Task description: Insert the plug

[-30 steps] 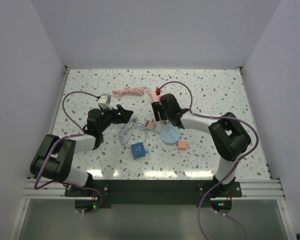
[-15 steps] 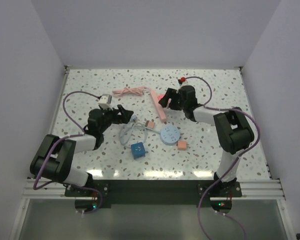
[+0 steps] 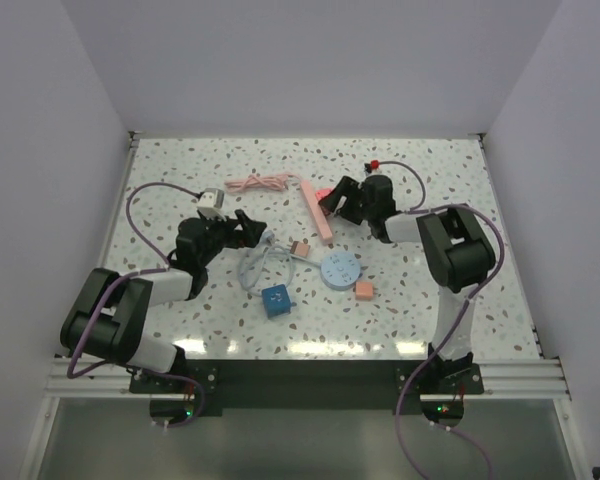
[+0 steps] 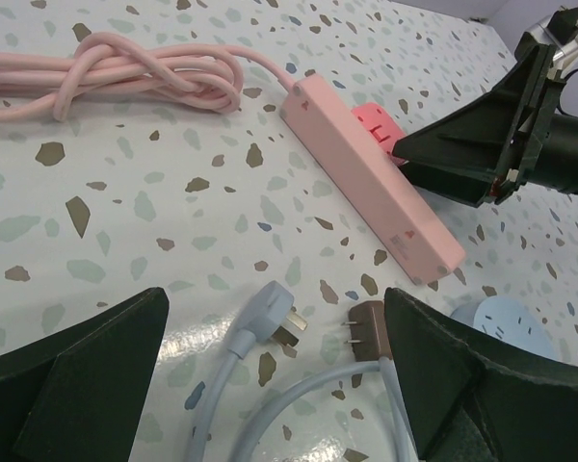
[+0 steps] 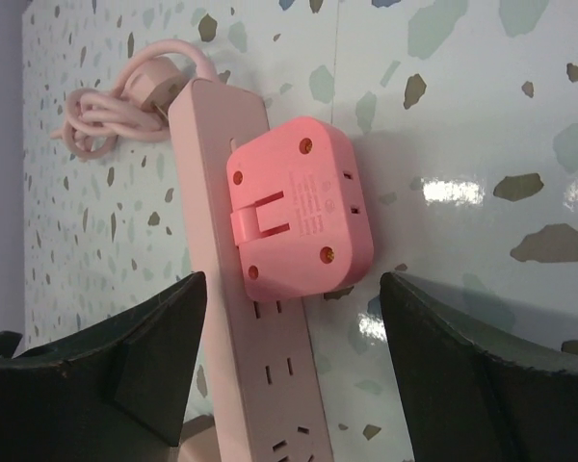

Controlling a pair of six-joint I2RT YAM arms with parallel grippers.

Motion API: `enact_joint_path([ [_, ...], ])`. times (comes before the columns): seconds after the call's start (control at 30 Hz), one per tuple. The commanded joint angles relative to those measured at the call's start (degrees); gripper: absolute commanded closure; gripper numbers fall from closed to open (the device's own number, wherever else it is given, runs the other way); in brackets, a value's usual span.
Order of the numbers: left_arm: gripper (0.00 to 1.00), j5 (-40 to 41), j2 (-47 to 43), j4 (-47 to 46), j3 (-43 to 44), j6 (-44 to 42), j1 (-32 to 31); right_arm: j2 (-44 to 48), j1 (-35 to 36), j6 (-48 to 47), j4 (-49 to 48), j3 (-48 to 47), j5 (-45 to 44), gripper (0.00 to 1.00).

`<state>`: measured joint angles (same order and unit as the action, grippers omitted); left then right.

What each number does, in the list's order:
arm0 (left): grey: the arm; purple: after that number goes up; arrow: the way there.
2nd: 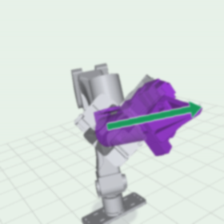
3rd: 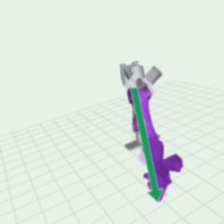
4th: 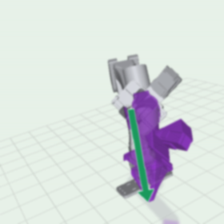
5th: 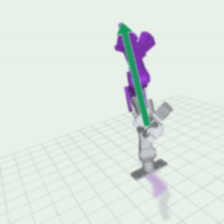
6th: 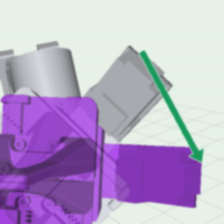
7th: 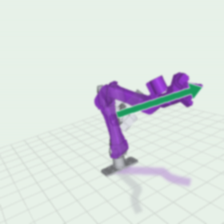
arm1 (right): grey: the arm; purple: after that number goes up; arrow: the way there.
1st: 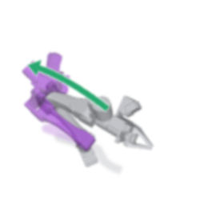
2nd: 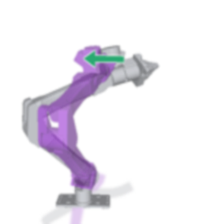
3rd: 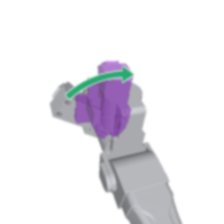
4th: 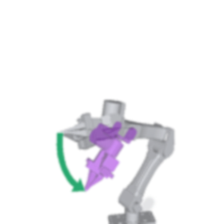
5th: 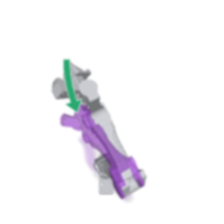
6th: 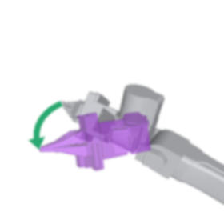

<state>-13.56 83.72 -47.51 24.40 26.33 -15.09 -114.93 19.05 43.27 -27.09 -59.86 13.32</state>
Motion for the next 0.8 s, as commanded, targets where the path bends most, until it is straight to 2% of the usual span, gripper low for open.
enact_joint_path([
  [0.0,0.0,0.7,-0.2,-0.6,0.6,-1.5,-0.3,-2.7,-0.8,3.3,-3.2,-1.9,1.2,0.23],
  [0.33,0.0,1.4,-2.2,0.3,0.2,-1.8,-0.3,-7.2,-1.6,7.4,-8.5,-4.2,0.4,0.26],
  [0.43,0.0,1.6,-2.6,0.7,0.3,-1.8,-0.3,-8.1,-1.8,7.8,-9.0,-5.2,1.0,0.34],
  [0.47,0.0,1.8,-2.7,0.7,0.3,-1.9,-0.3,-8.4,-1.7,8.0,-9.2,-5.4,1.4,0.41],
  [0.5,0.0,1.9,-2.9,0.8,0.3,-1.9,-0.3,-8.5,-1.8,8.1,-9.4,-5.6,1.7,0.44],
  [0.77,0.0,2.2,-3.7,1.2,-0.1,-1.9,-0.3,-8.5,-1.7,9.7,-15.5,-4.1,4.1,0.63],
])
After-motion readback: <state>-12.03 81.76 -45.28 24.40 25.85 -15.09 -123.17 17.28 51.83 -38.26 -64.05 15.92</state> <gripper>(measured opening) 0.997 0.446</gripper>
